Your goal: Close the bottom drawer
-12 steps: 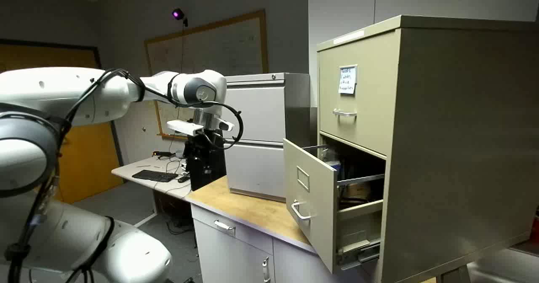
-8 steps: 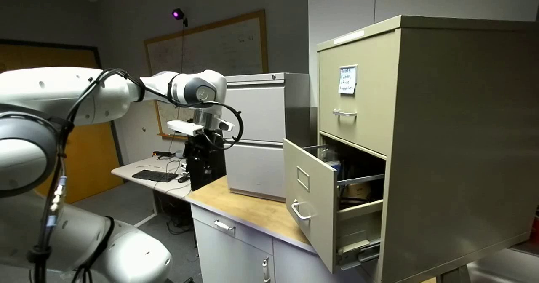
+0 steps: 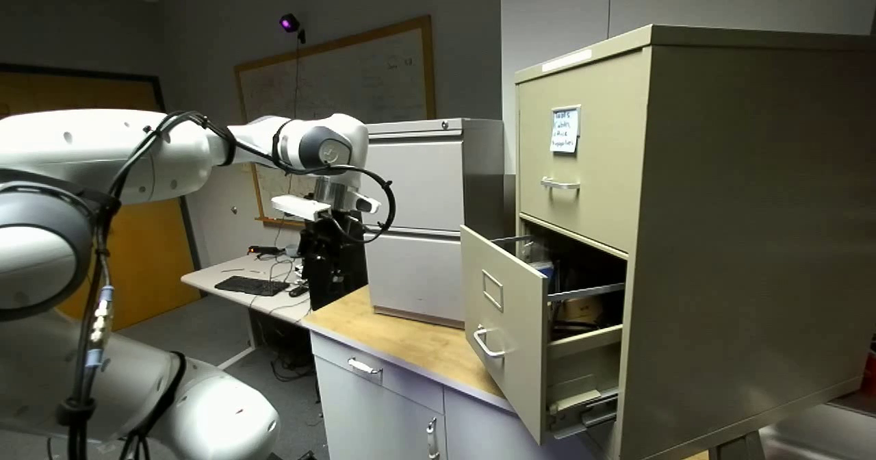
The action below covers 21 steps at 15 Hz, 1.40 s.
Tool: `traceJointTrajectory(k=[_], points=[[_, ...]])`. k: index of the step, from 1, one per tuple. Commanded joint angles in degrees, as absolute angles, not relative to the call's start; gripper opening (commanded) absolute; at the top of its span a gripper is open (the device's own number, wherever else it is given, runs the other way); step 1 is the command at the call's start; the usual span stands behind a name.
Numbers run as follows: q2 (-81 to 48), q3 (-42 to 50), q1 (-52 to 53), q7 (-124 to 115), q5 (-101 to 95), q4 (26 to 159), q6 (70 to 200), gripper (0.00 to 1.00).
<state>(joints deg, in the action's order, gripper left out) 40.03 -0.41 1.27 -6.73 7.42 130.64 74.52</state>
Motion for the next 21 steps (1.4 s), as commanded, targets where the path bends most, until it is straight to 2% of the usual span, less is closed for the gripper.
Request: traceJointTrajectory(k=[1, 5, 9, 10, 12, 18, 21], points=[[39.96, -1.1, 0.22, -6.2, 7.71, 130.49, 74.33, 1.0], [40.07, -1.32, 0.1, -6.43, 7.56, 130.67, 74.95, 1.0], [40.6, -3.18, -0.51, -8.25, 6.58, 132.01, 83.24, 1.0], [40.72, -3.72, -0.7, -8.78, 6.24, 132.31, 86.29, 0.75], [41.08, -4.82, -1.15, -10.08, 5.22, 133.28, 93.59, 0.68], [40.5, -6.85, -4.26, -17.17, -0.33, 137.25, 114.93, 0.18], [39.76, -6.92, -6.89, -20.99, -3.02, 139.16, 122.08, 0.0]])
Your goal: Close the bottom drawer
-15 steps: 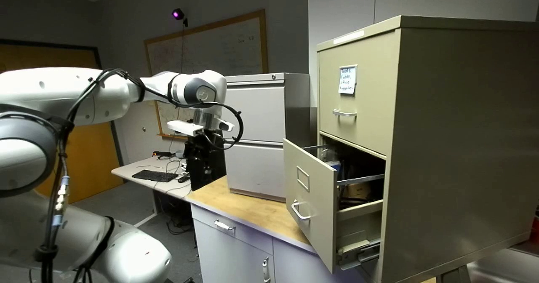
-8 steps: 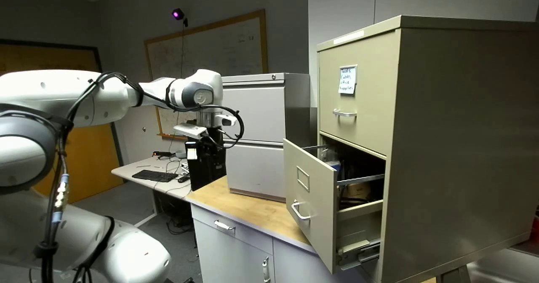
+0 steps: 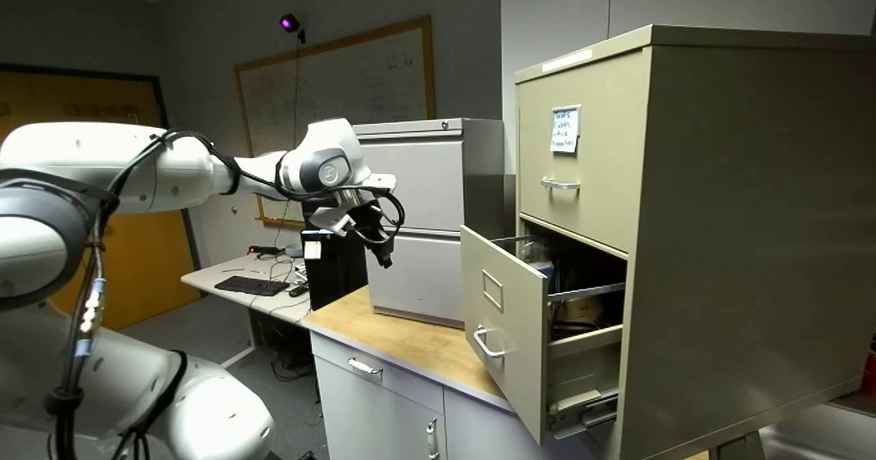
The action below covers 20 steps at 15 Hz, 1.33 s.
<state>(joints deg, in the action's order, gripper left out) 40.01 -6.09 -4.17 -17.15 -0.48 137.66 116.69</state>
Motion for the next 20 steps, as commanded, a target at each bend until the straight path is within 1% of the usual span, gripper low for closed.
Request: traceJointTrajectory(k=[1, 5, 16, 20], points=[[39.34, -7.01, -8.02, -22.33, -3.96, 139.64, 124.34, 0.0], [37.06, -7.48, -12.62, -27.09, -7.87, 140.6, 131.63, 0.0], [31.02, -8.31, -25.75, -40.82, -20.05, 140.63, 146.64, 0.0], [30.32, -10.97, -27.54, -48.49, -24.3, 141.03, 150.67, 0.0]])
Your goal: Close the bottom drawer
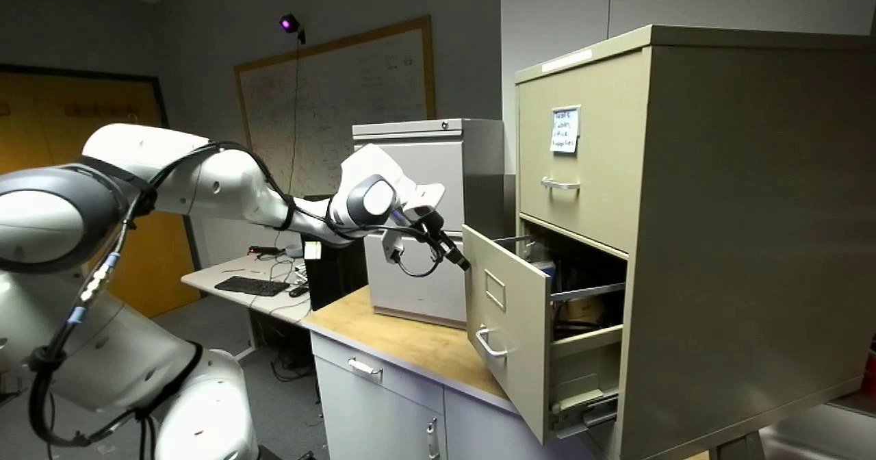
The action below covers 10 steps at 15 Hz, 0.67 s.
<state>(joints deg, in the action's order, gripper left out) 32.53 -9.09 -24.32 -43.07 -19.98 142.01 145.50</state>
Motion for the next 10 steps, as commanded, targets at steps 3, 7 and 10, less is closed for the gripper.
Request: traceJointTrajectory(k=[3, 7, 10], points=[[28.7, -14.55, -30.3, -55.44, -30.99, 140.81, 154.05, 0.0], [25.76, -18.65, -34.89, -66.75, -41.68, 138.95, 155.65, 0.0], [23.0, -20.35, -36.43, -75.93, -51.08, 136.53, 154.69, 0.0]])
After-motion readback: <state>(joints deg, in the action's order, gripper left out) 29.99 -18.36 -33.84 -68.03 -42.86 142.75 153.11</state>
